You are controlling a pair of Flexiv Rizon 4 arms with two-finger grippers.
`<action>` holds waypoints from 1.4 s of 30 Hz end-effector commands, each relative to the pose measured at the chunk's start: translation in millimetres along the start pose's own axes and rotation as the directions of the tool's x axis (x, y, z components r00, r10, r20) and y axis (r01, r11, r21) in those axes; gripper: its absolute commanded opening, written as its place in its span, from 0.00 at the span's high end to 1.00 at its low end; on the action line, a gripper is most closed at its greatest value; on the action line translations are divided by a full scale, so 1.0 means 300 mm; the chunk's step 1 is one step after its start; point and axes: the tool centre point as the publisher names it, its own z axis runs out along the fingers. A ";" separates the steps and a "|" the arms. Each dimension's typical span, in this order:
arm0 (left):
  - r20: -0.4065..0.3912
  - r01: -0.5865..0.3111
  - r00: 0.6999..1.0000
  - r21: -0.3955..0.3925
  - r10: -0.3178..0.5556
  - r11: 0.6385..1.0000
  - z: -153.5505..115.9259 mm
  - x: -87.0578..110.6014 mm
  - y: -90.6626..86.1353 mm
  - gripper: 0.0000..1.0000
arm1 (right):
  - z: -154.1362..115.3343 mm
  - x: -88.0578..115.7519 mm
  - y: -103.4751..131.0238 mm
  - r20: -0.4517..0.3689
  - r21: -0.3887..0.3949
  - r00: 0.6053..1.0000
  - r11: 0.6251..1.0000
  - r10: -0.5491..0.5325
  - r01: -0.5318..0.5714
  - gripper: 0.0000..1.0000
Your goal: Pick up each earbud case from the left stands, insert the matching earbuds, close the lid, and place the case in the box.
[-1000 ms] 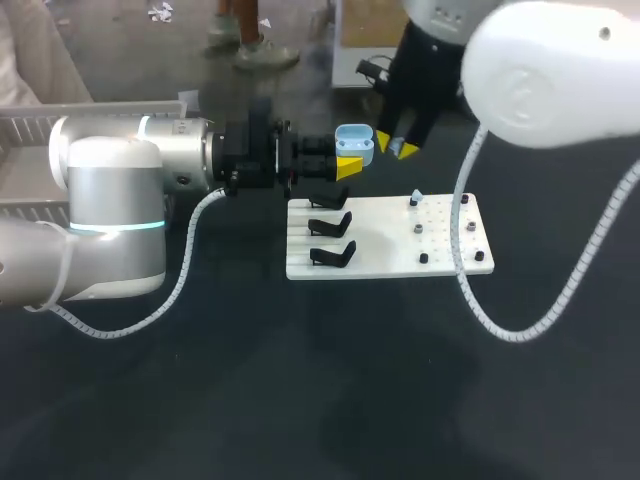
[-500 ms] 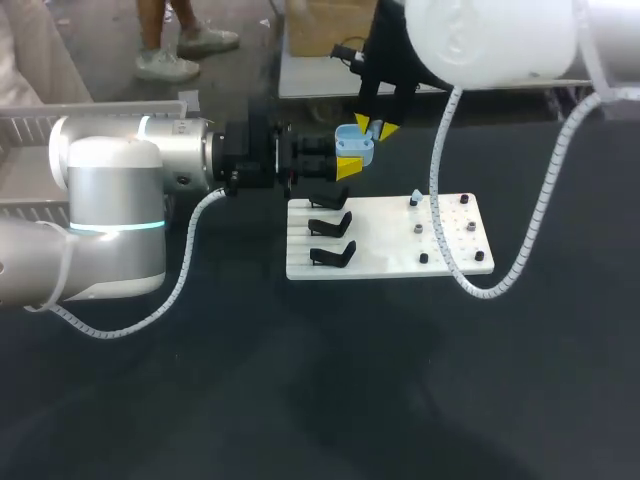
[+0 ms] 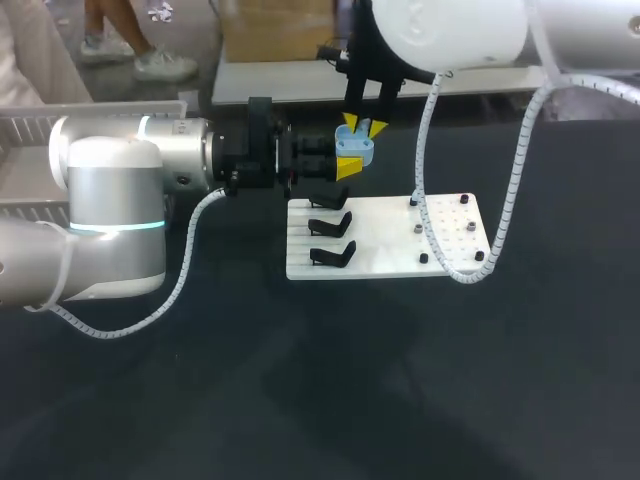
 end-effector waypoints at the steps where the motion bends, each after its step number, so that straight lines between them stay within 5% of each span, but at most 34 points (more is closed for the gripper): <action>1: 0.006 -0.005 1.000 -0.006 0.005 1.000 0.000 0.004 -0.005 1.00 | 0.011 0.006 -0.002 0.004 0.003 1.000 1.000 0.001 -0.001 1.00; 42: 0.006 -0.005 1.000 -0.006 0.005 1.000 0.000 0.004 -0.005 1.00 | 0.043 -0.008 -0.008 0.029 0.025 1.000 1.000 0.007 -0.007 1.00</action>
